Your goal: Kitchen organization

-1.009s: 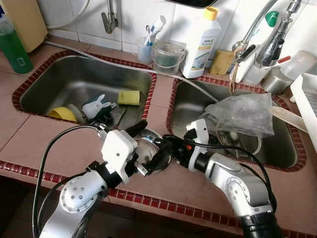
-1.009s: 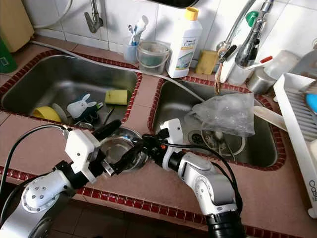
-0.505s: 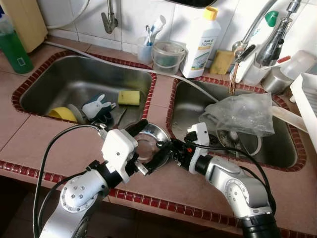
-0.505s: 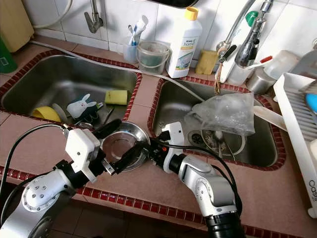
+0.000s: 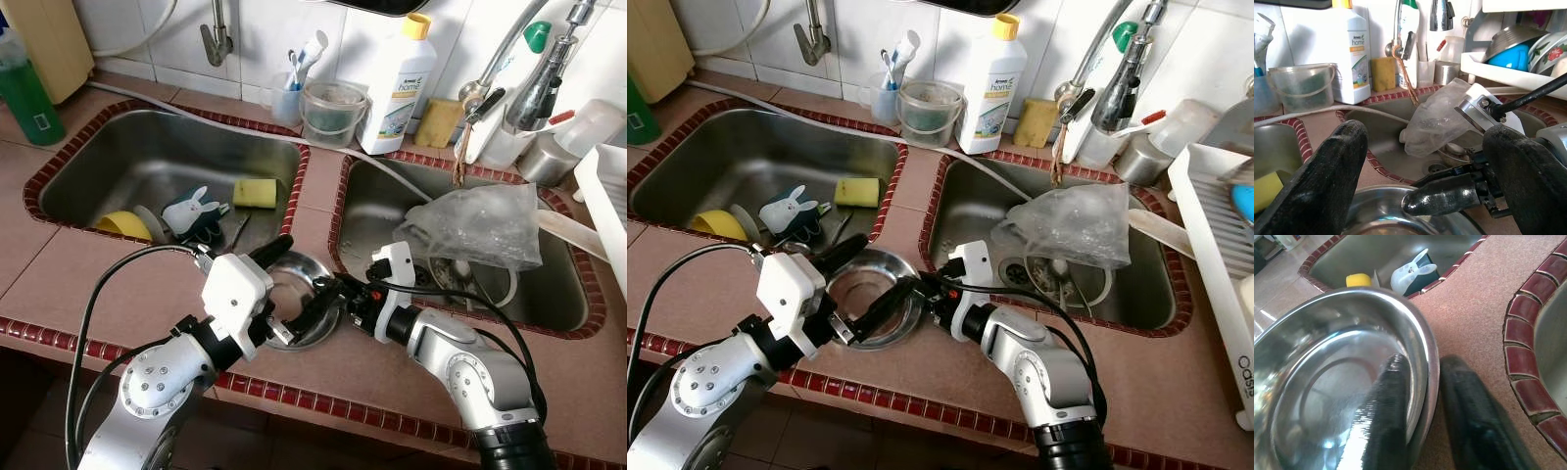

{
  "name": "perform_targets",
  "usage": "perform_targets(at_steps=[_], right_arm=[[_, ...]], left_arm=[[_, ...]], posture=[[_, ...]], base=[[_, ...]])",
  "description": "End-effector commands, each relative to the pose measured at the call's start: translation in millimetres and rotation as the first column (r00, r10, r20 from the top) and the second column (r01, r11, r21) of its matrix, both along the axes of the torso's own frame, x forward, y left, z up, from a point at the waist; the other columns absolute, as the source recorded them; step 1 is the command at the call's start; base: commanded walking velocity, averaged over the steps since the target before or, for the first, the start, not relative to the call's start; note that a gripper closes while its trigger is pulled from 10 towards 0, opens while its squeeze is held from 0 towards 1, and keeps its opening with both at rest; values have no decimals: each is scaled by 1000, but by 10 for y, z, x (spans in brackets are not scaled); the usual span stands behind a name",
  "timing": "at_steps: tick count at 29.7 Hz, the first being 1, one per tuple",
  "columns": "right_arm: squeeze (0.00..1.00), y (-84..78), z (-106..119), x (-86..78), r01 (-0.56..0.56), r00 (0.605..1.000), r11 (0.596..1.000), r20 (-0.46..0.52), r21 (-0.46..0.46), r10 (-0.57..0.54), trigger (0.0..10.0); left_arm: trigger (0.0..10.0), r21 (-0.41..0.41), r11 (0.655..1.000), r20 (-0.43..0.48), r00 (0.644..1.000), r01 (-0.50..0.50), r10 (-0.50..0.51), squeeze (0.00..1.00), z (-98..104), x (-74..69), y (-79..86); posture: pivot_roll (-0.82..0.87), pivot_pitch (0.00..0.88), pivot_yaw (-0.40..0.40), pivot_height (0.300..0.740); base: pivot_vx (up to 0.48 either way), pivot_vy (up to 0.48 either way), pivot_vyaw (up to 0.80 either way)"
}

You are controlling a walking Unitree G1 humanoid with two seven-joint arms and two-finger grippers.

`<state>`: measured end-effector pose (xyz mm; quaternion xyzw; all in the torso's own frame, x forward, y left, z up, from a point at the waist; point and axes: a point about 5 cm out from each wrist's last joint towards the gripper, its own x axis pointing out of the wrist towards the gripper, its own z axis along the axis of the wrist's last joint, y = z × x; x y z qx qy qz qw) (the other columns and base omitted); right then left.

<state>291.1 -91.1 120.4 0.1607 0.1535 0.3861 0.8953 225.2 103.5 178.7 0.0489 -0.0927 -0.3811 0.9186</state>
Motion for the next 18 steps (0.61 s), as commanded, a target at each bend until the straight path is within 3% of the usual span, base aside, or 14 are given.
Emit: perform_targets(at_steps=[1, 3, 8, 18], right_arm=[[0, -65, -9, -3, 24, 1000, 1000, -5, 0, -24, 0], [0, -67, -8, 1, 25, 1000, 1000, -3, -1, -25, 0], [0, -92, 6, 20, 34, 999, 999, 3, -2, -34, 0], [0, -84, 17, 38, 41, 999, 999, 14, 2, -41, 0]], left_arm=[[10000, -2, 1000, 10, 1000, 22, -22, 0, 30, -42, -38], [10000, 1, 1000, 4, 1000, 29, -29, 0, 19, -54, -39], [10000, 97, 985, -63, 988, 144, -138, 0, -140, -253, 15], [10000, 115, 984, -65, 989, 139, -132, 0, -140, -219, 43]], posture=[[-10, 150, -105, 740], [-10, 150, -105, 740], [-11, 155, -106, 740], [-8, 153, -100, 740]], base=[[0, 0, 0], [0, 0, 0], [0, 0, 0], [0, 0, 0]])
